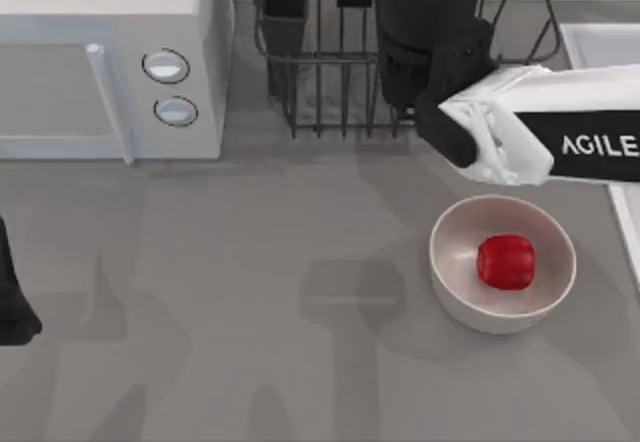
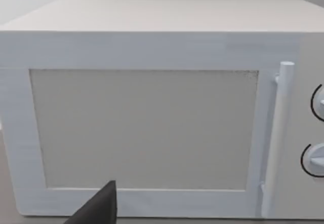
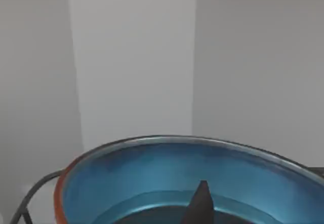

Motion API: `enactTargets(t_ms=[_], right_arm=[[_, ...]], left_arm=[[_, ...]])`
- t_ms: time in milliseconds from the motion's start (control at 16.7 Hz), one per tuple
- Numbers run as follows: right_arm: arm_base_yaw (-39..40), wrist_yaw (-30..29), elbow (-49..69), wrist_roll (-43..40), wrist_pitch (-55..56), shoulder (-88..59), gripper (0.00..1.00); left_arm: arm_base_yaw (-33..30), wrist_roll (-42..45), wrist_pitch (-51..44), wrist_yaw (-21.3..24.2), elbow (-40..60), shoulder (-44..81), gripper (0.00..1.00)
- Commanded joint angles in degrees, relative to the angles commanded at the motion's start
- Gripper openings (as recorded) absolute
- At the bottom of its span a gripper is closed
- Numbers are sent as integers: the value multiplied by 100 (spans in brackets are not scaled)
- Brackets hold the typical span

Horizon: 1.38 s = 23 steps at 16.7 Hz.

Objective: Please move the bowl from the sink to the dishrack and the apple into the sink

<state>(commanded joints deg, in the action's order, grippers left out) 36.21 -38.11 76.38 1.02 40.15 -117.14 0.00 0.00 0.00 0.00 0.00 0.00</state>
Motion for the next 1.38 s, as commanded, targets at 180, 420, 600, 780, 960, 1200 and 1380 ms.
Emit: enactTargets(t_ms=[180,420,600,780,960,1200,1380], right_arm=[[0,0,0,0,0,0,98],[0,0,0,0,0,0,100],[0,0,0,0,0,0,100],[16,0,1,0,-1,2,100],[87,315,-268,-42,-190,350,100],[-187,1080,-1265,-86,-703,1586,100],[-689,1483,-2217,-89,-1196,2752,100]], left_arm=[[0,0,0,0,0,0,100],[0,0,0,0,0,0,100],[0,0,0,0,0,0,100],[0,0,0,0,0,0,100],[0,0,0,0,0,0,100],[0,0,0,0,0,0,100],[0,0,0,0,0,0,100]])
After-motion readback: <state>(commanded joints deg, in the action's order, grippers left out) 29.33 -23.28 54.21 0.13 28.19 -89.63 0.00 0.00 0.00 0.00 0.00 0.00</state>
